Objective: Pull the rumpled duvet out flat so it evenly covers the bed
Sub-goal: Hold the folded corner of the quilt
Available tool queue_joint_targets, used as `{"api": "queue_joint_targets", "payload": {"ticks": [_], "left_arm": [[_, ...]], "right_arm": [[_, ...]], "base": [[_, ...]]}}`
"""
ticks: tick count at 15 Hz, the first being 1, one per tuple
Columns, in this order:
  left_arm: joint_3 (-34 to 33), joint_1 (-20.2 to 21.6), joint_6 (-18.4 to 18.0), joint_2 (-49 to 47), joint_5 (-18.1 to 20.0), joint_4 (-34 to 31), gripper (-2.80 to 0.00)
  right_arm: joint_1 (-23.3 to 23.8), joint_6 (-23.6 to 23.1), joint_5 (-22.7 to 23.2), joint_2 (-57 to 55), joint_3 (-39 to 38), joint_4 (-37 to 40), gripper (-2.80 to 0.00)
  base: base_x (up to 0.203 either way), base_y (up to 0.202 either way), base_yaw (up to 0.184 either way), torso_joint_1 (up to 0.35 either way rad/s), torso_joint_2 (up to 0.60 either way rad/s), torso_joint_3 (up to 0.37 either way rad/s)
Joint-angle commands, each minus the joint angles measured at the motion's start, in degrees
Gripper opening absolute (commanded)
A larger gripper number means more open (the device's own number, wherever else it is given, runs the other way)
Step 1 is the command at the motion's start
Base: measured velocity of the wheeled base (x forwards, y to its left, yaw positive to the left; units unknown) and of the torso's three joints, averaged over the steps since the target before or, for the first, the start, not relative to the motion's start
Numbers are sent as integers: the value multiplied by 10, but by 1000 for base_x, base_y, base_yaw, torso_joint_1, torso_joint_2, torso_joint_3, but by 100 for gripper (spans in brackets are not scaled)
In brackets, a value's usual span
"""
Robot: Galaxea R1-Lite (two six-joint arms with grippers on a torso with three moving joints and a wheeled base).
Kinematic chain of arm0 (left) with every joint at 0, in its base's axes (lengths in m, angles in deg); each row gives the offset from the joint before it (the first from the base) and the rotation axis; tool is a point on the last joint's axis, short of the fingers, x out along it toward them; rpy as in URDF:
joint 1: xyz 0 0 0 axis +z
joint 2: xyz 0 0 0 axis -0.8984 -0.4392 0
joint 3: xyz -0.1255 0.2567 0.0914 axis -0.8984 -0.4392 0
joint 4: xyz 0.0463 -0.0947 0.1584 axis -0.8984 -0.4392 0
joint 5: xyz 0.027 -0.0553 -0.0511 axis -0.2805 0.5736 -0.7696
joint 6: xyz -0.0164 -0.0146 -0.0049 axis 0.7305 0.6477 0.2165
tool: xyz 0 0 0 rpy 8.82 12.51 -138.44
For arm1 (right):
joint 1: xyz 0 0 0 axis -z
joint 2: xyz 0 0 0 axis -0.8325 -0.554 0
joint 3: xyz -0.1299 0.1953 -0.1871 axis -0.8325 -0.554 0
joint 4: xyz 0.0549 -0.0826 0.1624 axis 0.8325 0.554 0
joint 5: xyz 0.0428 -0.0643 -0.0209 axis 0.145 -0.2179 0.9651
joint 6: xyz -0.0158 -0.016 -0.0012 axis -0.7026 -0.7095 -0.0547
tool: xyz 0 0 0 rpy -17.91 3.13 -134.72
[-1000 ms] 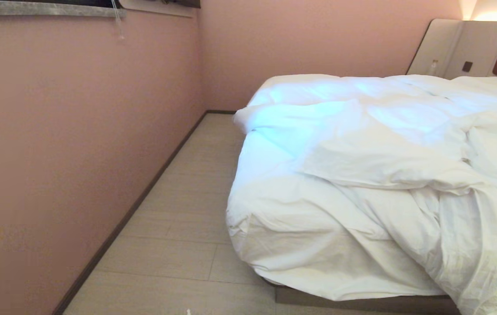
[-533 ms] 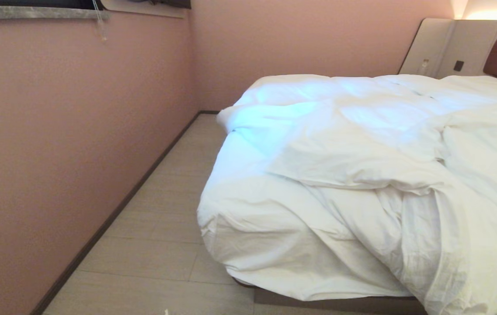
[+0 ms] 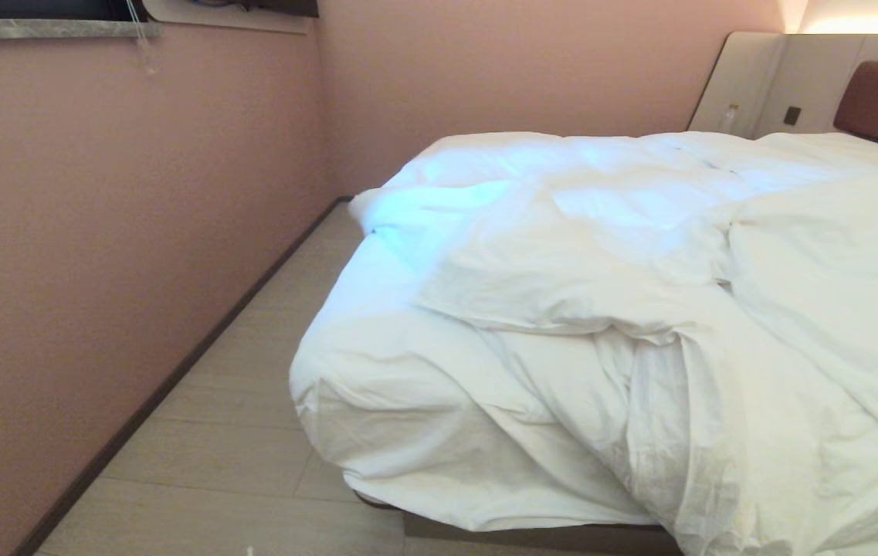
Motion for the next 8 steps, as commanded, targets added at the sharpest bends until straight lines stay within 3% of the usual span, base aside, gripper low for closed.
{"api": "queue_joint_targets", "payload": {"ticks": [1,3,8], "left_arm": [[0,0,0,0,0,0,-280],[0,0,0,0,0,0,-280],[0,0,0,0,0,2,-280]], "right_arm": [[0,0,0,-1,0,0,-280],[0,0,0,-1,0,0,-280],[0,0,0,-1,0,0,-280]], "base": [[0,-181,-4,-2,3,2],[0,-100,-6,2,6,-1],[0,0,0,0,0,0]]}}
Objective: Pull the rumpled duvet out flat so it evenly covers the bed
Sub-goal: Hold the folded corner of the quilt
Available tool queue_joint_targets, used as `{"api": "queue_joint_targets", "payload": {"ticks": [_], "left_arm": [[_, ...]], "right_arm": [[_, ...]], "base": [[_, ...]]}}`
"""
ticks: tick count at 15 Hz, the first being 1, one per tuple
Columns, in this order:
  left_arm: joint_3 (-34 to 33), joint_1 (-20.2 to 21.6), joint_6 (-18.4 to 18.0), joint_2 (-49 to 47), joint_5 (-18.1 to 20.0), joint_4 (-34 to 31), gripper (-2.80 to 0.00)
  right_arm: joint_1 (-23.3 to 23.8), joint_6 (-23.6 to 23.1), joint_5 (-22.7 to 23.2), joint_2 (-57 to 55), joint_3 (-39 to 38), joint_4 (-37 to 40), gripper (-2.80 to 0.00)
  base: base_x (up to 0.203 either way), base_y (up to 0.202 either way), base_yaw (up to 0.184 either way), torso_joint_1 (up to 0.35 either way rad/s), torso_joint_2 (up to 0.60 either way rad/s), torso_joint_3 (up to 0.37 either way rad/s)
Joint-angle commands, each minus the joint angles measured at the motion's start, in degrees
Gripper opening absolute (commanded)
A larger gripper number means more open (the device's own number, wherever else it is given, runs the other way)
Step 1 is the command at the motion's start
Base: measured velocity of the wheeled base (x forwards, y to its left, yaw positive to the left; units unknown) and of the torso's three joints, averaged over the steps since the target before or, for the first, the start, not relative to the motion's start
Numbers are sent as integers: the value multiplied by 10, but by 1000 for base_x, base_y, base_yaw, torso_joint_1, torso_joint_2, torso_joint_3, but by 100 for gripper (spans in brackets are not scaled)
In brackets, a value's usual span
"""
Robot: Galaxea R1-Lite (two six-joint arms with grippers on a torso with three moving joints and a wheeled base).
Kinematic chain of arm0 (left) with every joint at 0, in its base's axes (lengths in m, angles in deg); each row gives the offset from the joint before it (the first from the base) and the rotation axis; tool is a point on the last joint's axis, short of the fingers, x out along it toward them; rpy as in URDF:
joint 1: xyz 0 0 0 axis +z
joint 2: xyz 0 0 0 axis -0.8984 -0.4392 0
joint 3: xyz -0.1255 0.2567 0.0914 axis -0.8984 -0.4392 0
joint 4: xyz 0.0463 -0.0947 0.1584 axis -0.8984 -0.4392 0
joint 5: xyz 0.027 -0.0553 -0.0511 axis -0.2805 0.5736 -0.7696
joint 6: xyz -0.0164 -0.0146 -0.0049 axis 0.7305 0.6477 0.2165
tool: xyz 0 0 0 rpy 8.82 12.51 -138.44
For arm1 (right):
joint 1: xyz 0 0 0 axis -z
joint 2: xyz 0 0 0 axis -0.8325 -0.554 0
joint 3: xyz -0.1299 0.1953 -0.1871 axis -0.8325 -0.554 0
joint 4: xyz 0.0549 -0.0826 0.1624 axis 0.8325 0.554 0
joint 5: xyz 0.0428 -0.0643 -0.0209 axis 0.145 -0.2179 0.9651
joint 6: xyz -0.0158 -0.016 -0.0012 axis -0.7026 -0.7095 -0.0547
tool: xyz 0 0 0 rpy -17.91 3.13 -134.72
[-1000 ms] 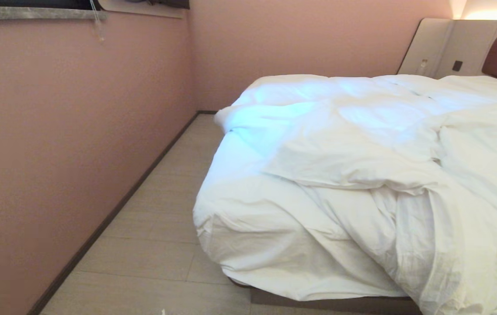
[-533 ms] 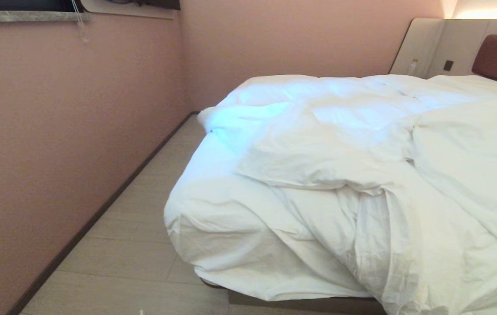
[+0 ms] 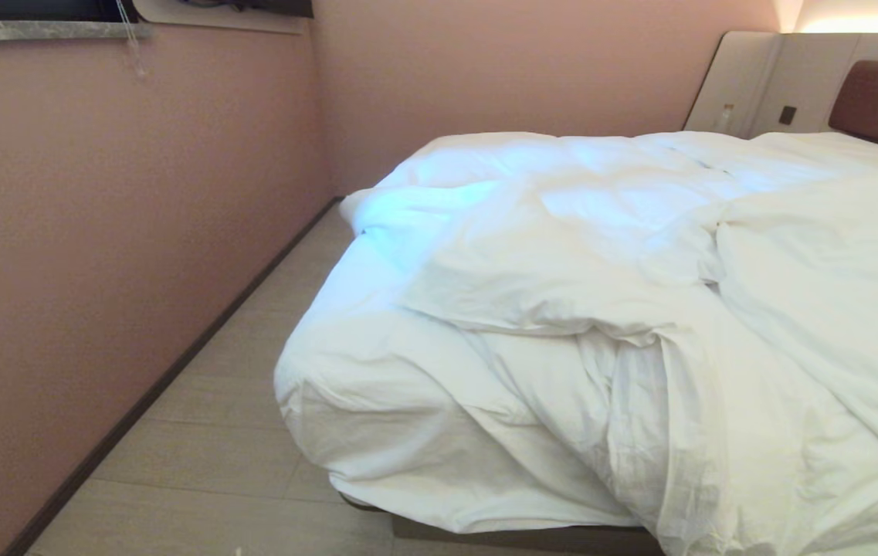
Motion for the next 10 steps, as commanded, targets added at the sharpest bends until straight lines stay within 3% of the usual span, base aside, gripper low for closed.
{"api": "queue_joint_targets", "payload": {"ticks": [1,8,10], "left_arm": [[0,0,0,0,0,1,-280],[0,0,0,0,-1,-1,-280],[0,0,0,0,0,-2,-280]], "right_arm": [[0,0,0,-1,0,0,-280],[0,0,0,-1,0,0,-280],[0,0,0,-1,0,0,-280]], "base": [[51,0,5,-5,2,6],[184,0,0,0,0,4],[52,0,0,1,3,-1]]}}
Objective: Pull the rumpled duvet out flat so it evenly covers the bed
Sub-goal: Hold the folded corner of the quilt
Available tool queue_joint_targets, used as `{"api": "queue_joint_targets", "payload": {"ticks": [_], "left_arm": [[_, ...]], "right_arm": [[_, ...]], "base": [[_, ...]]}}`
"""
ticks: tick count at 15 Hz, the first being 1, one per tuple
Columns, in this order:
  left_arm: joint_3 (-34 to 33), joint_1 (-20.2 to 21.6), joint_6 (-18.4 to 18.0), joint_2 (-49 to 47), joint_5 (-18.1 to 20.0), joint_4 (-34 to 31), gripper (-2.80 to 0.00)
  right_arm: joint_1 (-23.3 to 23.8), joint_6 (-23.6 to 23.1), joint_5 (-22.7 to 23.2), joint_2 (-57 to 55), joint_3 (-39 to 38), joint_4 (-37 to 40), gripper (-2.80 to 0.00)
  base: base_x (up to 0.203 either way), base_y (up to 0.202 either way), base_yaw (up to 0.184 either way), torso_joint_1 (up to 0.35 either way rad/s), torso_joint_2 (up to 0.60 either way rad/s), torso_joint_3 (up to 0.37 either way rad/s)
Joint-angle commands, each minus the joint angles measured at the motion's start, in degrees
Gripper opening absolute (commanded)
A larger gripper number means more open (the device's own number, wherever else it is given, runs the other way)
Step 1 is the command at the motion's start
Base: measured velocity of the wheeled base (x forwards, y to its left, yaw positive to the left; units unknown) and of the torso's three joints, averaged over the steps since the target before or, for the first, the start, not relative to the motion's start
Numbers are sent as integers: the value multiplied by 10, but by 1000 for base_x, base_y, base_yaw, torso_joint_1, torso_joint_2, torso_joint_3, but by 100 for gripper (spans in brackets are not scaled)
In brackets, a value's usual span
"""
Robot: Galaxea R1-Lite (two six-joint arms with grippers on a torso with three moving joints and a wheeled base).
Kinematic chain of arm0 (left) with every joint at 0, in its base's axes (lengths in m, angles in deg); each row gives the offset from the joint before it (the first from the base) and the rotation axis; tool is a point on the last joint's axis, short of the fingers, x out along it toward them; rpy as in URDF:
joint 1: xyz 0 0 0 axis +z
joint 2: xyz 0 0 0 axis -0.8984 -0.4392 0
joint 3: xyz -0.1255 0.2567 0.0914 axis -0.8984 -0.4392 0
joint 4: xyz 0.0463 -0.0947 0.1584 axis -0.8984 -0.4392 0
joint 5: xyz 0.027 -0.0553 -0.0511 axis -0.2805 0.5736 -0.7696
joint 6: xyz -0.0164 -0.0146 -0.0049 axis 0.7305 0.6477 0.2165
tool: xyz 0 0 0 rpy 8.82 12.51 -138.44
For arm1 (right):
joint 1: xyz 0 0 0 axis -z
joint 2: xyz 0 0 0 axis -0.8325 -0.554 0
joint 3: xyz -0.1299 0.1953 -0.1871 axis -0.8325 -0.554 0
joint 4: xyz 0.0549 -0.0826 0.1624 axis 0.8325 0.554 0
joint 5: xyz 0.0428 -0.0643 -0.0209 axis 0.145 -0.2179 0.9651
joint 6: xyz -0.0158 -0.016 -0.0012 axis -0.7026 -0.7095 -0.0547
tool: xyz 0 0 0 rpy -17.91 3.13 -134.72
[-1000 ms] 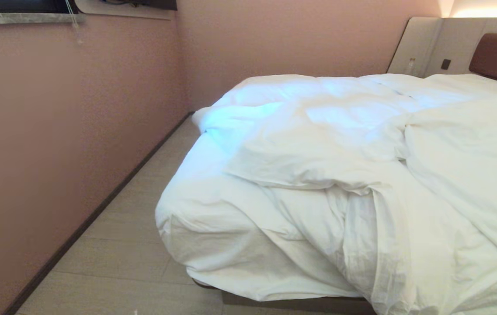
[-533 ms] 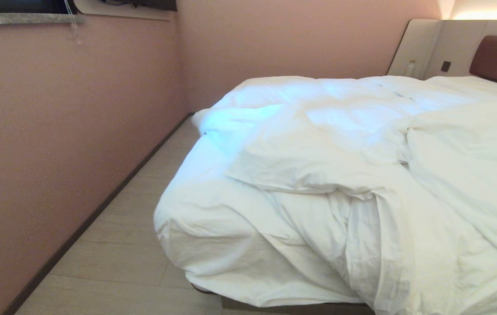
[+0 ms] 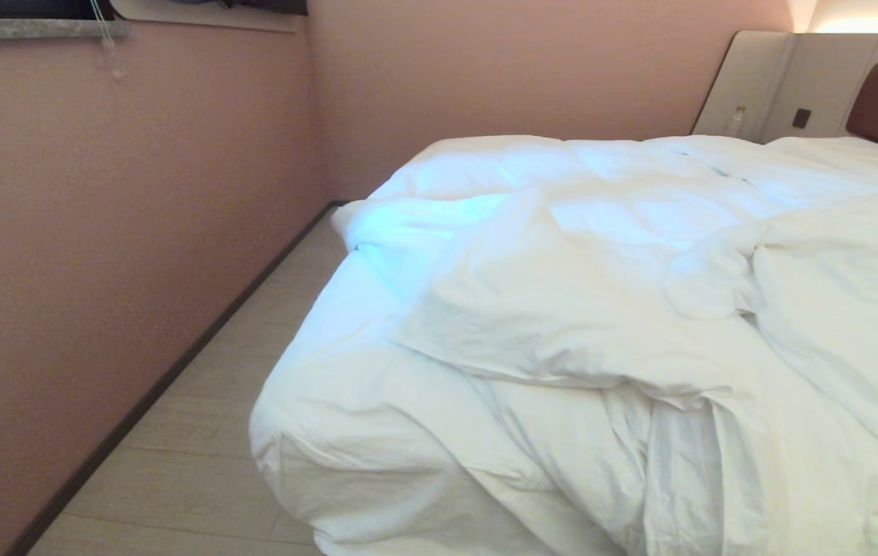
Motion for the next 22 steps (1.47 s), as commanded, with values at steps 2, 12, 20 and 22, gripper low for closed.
{"api": "queue_joint_targets", "payload": {"ticks": [2,12,20,22], "left_arm": [[0,0,0,0,0,1,-280],[0,0,3,0,-2,6,-280],[91,0,137,-4,167,-68,-280],[122,0,166,-48,201,-66,-280]], "right_arm": [[0,0,0,-1,0,0,-280],[0,0,0,-1,0,0,-280],[0,3,-1,-1,0,0,-280],[0,3,-1,-1,0,0,-280]], "base": [[0,0,0,0,0,0],[0,0,0,0,0,0],[0,0,0,0,0,0],[0,0,0,0,0,0]]}}
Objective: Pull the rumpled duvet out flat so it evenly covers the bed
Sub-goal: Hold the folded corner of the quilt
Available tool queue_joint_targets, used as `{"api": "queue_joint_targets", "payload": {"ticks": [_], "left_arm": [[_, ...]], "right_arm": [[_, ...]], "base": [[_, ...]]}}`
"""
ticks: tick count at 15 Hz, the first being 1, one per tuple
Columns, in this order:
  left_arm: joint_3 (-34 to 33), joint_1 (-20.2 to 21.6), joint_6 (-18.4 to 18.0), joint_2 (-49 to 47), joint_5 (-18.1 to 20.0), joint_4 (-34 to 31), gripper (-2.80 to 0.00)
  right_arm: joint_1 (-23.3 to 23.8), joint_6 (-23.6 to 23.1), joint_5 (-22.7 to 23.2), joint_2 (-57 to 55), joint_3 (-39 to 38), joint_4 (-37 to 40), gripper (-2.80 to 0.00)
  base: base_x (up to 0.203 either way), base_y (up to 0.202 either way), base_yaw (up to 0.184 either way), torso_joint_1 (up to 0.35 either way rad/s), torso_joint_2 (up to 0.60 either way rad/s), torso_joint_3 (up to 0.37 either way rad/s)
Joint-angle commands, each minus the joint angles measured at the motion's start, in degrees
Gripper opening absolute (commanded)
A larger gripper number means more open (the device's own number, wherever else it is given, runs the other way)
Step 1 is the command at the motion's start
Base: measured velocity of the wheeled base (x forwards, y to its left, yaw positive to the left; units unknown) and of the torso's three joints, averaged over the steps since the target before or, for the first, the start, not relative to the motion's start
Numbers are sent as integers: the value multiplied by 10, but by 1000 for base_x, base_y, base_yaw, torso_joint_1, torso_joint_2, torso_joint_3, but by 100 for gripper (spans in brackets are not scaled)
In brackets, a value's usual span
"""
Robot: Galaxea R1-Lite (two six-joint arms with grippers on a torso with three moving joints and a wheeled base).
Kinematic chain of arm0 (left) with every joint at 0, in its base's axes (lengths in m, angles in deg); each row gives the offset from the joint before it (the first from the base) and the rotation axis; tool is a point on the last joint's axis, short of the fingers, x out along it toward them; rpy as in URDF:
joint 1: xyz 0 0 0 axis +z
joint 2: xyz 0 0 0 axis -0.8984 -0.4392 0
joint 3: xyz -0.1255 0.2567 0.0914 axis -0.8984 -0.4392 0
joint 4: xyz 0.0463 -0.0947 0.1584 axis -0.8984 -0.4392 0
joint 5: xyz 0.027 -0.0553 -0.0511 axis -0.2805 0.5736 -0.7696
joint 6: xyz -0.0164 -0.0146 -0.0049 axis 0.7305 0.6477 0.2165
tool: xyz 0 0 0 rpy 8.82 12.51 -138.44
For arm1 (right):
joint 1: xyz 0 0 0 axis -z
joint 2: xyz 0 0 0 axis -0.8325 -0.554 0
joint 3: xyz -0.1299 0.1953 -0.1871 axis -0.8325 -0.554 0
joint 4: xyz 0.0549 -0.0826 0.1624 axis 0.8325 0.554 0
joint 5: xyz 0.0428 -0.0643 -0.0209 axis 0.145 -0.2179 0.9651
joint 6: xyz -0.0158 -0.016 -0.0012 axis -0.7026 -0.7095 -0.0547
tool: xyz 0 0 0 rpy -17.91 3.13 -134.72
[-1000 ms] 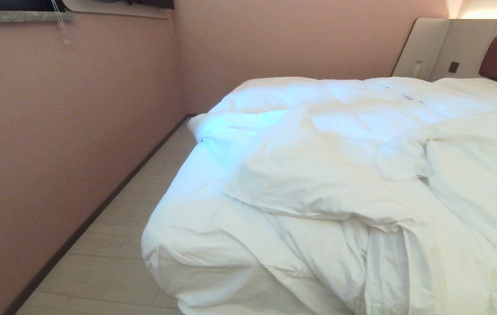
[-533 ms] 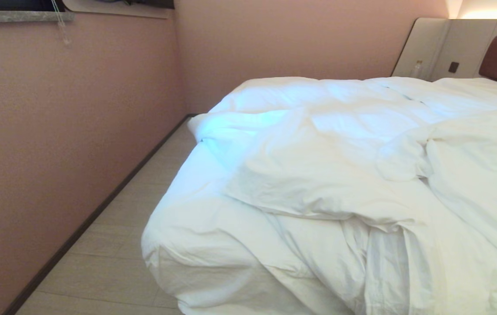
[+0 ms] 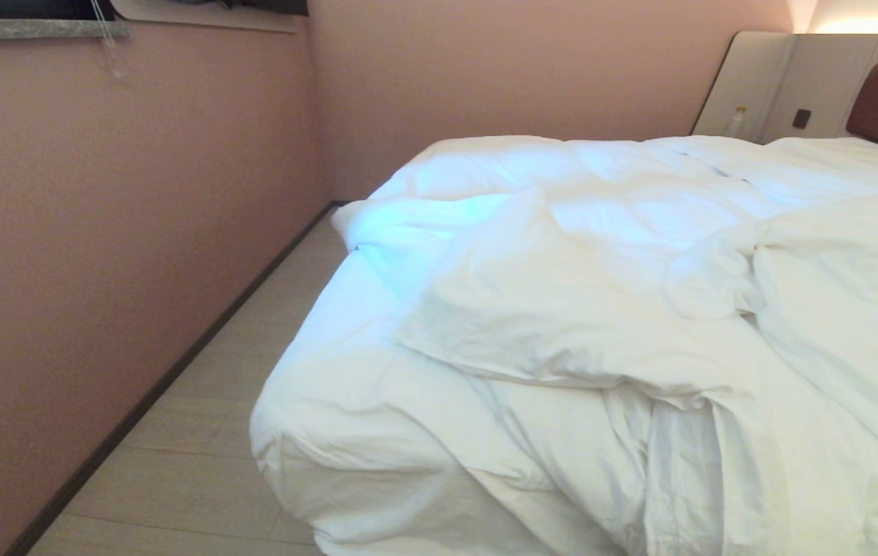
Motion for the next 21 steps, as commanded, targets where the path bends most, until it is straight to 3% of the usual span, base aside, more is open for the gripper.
{"api": "queue_joint_targets", "payload": {"ticks": [1,5,8,14,17,21], "left_arm": [[29,0,23,-61,16,2,-280],[114,-2,122,-319,67,50,-280],[189,-3,174,-564,115,111,-280],[398,-75,227,-921,171,183,-280],[486,-111,252,-1034,172,213,-280],[550,-123,258,-1132,150,257,-280]], "right_arm": [[0,0,0,-1,0,0,-280],[0,0,0,-1,0,0,-280],[0,0,0,-1,0,0,-280],[0,-1,1,-1,0,0,-280],[0,1,0,-1,0,0,-280],[0,1,0,-1,0,0,-280]], "base": [[0,0,0,0,0,0],[0,0,0,0,0,0],[0,0,0,0,0,0],[0,0,0,0,0,0],[0,0,0,0,0,0],[0,0,0,0,0,0]]}}
